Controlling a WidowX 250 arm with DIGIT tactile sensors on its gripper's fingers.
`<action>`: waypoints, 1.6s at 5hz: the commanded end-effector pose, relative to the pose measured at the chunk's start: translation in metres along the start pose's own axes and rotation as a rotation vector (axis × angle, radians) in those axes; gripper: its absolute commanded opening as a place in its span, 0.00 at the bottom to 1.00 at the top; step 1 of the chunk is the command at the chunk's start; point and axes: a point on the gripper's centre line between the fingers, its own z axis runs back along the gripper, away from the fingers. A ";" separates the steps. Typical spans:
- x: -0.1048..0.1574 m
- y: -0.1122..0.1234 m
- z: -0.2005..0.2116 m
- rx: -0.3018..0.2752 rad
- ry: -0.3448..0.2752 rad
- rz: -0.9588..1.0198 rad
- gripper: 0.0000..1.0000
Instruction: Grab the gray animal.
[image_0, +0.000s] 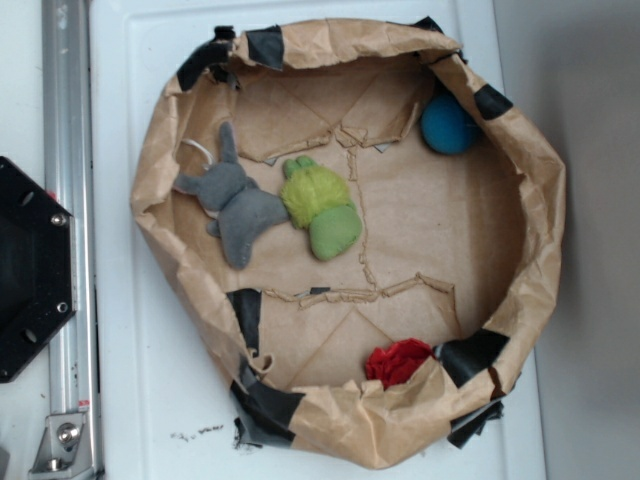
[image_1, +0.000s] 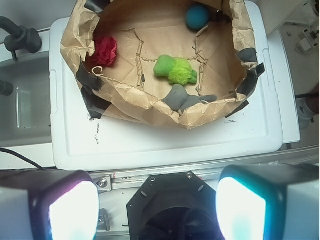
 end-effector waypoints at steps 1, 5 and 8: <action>0.000 0.000 0.000 0.000 0.000 0.000 1.00; 0.080 0.029 -0.124 -0.116 0.048 -0.186 1.00; 0.078 0.026 -0.201 -0.041 0.105 -0.304 1.00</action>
